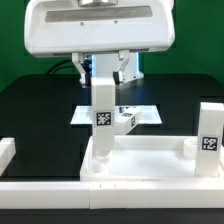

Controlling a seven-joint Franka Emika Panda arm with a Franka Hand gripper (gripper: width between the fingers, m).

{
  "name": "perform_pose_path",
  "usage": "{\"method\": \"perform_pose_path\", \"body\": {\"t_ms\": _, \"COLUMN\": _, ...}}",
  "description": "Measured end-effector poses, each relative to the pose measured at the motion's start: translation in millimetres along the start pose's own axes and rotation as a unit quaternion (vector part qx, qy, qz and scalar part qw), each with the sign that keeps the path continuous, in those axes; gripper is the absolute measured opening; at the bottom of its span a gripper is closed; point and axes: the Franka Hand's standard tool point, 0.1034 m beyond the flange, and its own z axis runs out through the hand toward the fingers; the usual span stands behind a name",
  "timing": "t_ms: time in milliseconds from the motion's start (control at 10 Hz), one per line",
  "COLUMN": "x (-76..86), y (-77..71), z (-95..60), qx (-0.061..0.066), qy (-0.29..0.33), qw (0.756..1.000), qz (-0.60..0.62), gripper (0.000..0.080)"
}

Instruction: Assemble desk

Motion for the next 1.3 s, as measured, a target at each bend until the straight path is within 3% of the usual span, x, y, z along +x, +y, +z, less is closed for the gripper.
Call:
{"method": "perform_pose_path", "body": {"t_ms": 500, "x": -4.1, "y": 1.2, "z": 8.1, "qx": 0.0, "qy": -0.007, "qw": 1.0, "qz": 0.002, "gripper": 0.0281}}
{"method": "perform_pose_path", "body": {"t_ms": 1300, "x": -8.6, "y": 10.9, "z": 19.4, "qx": -0.014, "qy": 0.001, "qw": 1.0, "qz": 0.005, "gripper": 0.0281}}
